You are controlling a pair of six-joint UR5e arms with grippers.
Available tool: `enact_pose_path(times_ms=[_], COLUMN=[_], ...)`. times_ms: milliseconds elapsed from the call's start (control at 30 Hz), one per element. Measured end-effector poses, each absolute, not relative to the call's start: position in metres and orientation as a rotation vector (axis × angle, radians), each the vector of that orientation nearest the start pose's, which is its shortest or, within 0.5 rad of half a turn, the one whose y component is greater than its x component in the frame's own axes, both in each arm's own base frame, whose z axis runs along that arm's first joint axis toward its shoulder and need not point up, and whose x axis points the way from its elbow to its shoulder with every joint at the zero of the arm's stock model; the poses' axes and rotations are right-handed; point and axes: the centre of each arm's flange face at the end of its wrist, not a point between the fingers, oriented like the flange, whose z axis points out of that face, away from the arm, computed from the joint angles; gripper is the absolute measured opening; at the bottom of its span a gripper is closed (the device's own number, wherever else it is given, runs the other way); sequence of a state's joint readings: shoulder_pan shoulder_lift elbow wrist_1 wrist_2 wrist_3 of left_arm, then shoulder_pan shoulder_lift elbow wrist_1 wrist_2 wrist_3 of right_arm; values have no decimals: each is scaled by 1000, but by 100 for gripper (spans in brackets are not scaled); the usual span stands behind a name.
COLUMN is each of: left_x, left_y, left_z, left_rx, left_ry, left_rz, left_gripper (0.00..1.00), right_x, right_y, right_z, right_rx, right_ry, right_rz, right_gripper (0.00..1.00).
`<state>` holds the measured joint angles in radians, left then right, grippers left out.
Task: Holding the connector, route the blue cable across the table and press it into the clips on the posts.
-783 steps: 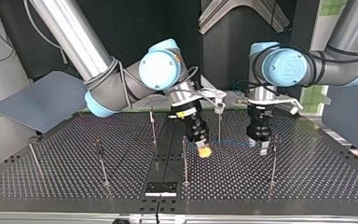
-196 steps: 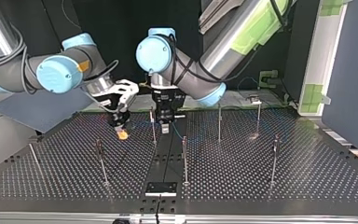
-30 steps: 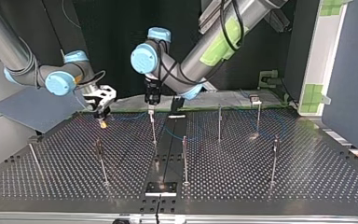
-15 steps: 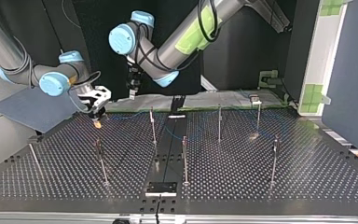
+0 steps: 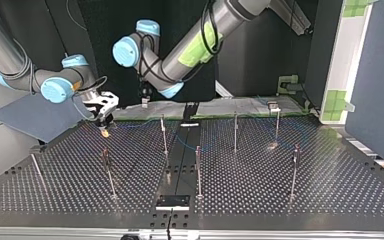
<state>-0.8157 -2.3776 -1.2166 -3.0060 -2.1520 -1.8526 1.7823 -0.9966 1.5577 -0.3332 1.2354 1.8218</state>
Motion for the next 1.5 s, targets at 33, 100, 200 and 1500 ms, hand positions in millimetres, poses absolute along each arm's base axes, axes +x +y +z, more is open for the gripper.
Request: enact_pose_path(times_ms=[33, 100, 200, 1500], left_x=[429, 431, 434, 500], left_y=[-571, -575, -582, -609], left_z=[162, 157, 150, 158], left_rx=[96, 92, 86, -145], left_ry=[1836, 1833, 1825, 1653], left_rz=[-218, -216, -217, -211], left_gripper=[100, 100, 100, 100], right_x=[295, 295, 295, 292], right_y=[-583, -583, -583, -585], right_z=[192, 192, 192, 193], right_rx=[-2226, -2225, -2225, -2217], right_ry=[1769, 1769, 1769, 1743], right_rz=[-2156, -2157, -2157, -2163], right_gripper=[0, 0, 0, 0])
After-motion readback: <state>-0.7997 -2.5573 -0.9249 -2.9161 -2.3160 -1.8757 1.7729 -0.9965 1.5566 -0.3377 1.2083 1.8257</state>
